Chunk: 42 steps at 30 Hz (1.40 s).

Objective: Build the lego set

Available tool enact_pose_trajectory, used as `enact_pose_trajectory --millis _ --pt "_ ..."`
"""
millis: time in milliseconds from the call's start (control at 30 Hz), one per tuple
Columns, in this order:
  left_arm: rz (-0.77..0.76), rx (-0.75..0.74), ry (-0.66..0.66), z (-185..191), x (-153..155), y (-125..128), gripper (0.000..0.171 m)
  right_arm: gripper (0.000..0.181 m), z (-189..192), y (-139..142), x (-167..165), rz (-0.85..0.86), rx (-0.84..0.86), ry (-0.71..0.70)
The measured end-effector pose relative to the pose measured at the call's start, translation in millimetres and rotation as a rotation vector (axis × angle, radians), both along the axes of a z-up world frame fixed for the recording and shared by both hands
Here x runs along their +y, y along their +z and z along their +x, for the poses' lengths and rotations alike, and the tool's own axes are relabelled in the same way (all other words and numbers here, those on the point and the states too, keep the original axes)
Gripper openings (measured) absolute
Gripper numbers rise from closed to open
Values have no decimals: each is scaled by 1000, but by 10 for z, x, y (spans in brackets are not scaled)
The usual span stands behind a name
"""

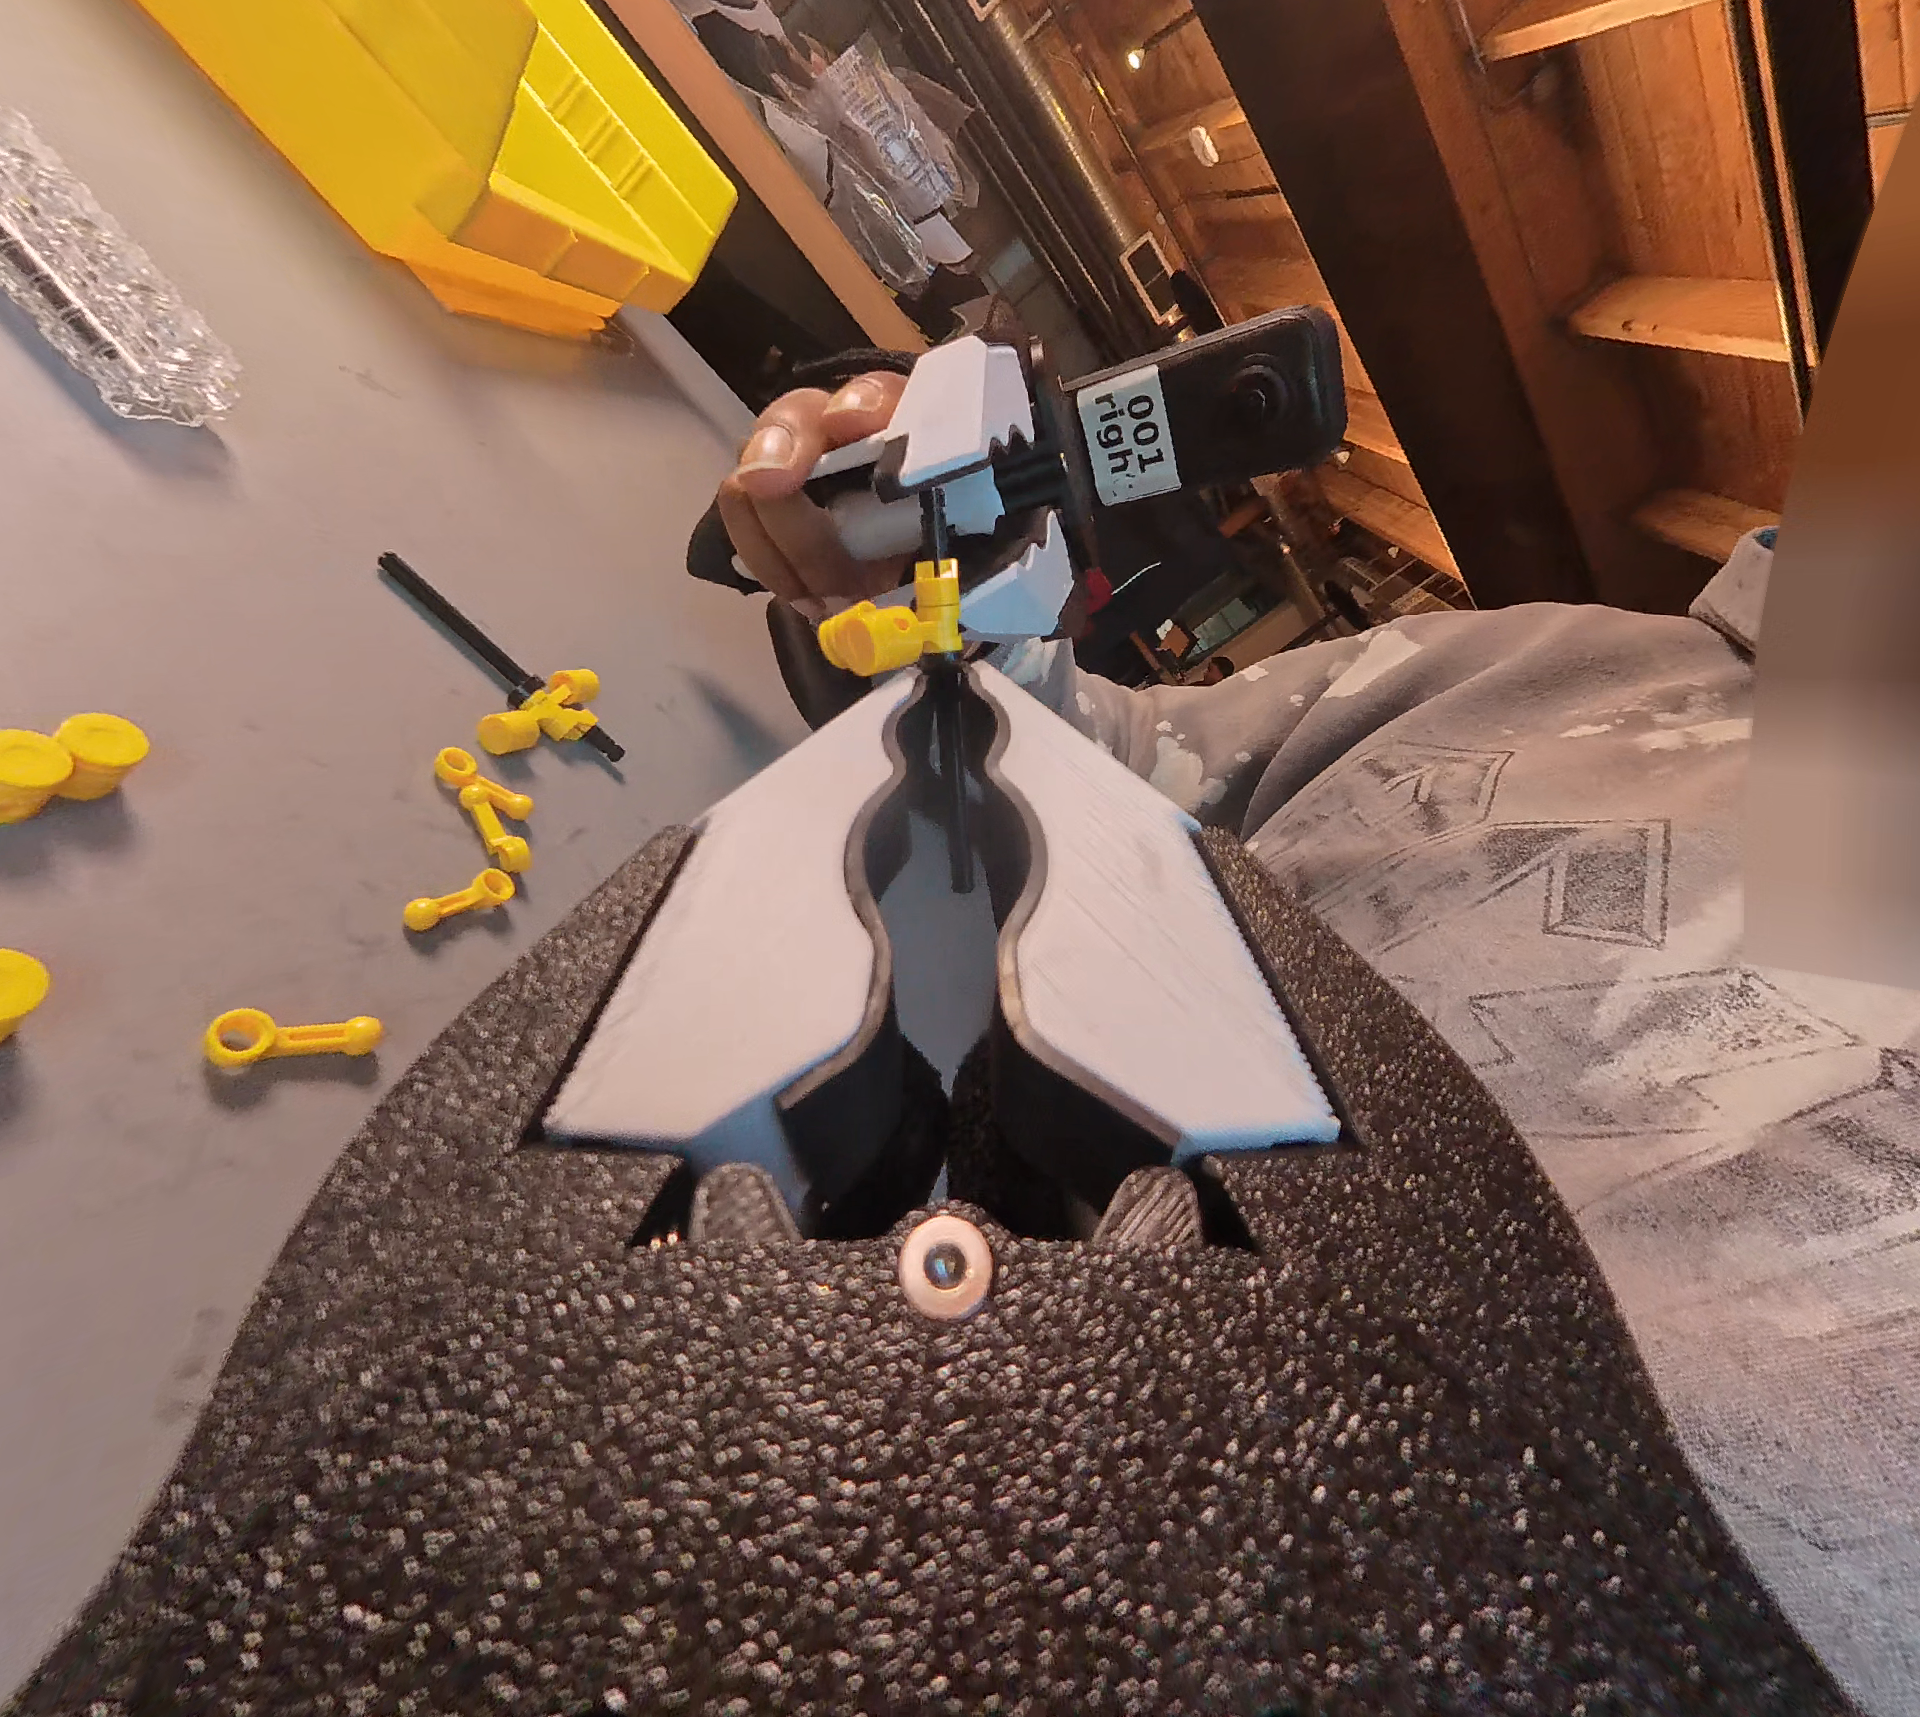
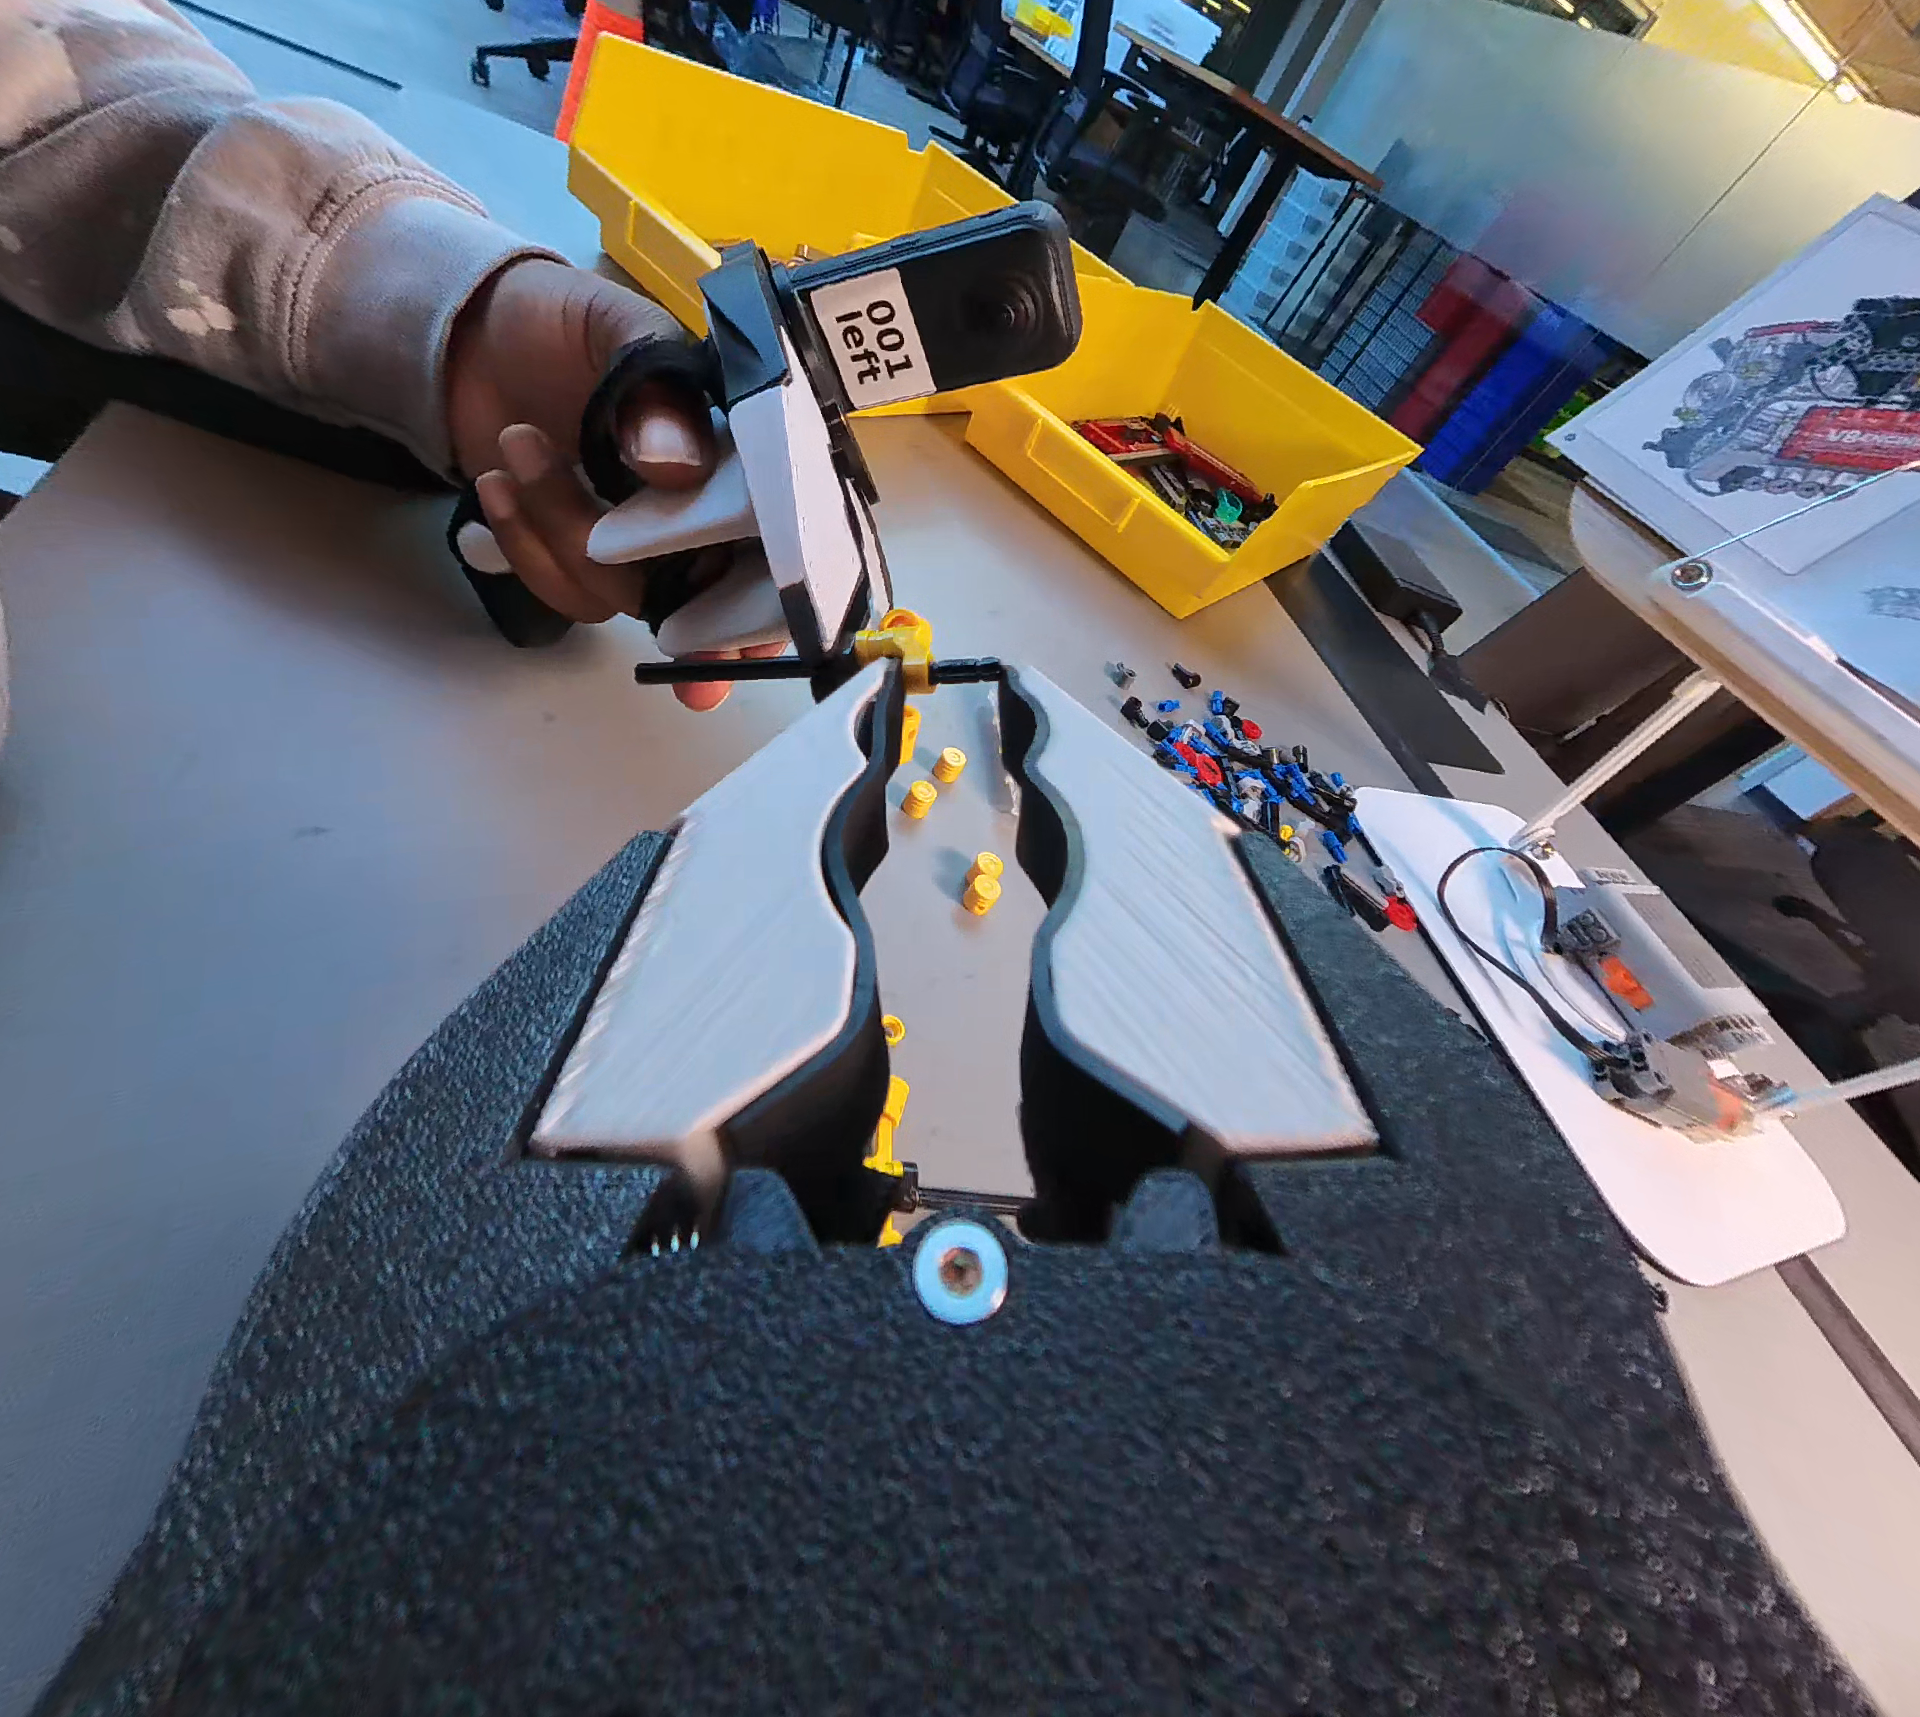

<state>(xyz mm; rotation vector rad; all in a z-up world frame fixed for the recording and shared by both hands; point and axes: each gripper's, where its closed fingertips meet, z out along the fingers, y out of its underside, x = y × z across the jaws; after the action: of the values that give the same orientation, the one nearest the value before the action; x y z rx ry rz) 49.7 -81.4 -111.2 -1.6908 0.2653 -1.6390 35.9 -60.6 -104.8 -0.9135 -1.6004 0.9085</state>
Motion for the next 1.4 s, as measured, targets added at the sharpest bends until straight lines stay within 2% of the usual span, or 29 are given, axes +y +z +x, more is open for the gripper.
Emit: enact_pose_trajectory --millis 433,567,667,767,933,1033,1233,1333,1400 --pt "-82 36 -21 25 -7 -169 4 15 20 -213 -27 69 -164 15" --pt "-95 41 -34 46 -9 -195 4 14 38 -245 -27 58 -183 23" --pt "-78 34 -24 12 17 -163 5 16 3 -204 5 10 -132 -9" --pt "17 53 9 -15 29 -64 5 20 3 -85 23 -165 -21 6" --pt "240 154 90 -37 15 67 5 24 14 77 1 -549 26 108" --pt "324 202 134 -33 22 95 5 16 -6 128 -130 -633 38 181" --pt "369 274 138 34 9 52 6 7 -10 126 -179 -622 22 190" --pt "332 326 109 33 21 -34 16 7 14 45 -120 -538 -58 150" --pt "335 380 145 -68 78 -66 21 8 63 -91 -15 -445 -187 107"
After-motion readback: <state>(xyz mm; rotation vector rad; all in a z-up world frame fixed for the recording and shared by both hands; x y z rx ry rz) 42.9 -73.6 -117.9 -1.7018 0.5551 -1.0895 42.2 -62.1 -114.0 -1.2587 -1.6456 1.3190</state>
